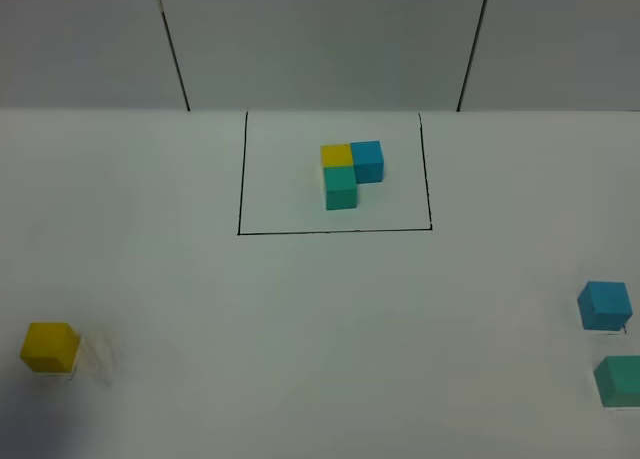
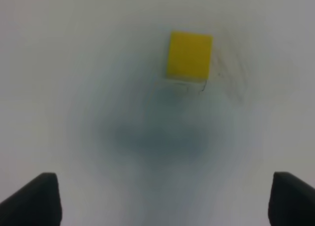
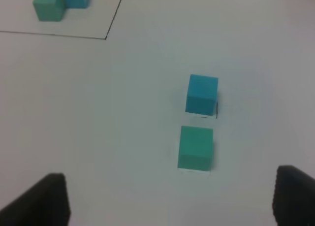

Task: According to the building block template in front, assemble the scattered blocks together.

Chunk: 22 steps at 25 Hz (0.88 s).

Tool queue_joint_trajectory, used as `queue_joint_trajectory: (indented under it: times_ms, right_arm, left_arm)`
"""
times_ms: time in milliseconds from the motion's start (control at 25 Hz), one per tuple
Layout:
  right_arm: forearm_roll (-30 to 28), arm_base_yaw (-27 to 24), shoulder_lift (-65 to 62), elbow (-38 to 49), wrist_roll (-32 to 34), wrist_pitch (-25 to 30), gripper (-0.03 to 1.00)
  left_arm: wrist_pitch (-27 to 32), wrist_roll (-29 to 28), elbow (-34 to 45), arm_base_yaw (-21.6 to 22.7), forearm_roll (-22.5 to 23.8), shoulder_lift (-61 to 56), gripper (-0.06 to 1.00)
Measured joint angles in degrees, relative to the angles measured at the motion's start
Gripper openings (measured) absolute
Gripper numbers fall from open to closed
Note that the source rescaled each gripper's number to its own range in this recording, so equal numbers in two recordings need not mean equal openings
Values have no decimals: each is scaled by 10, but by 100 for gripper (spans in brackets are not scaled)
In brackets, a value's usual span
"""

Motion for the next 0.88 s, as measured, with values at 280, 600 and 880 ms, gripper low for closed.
queue_joint_trajectory:
  times_ms: [280, 600, 880]
  right_arm:
    - [0, 0, 0, 0, 0, 0, 73]
    - [0, 0, 0, 0, 0, 0, 73]
    - [0, 0, 0, 0, 0, 0, 73]
  left_arm:
    - [-92, 6, 0, 0, 0, 100, 88]
    - [-158, 11, 4, 0, 1, 198, 87]
    - [-212, 26, 7, 0, -18, 274, 87]
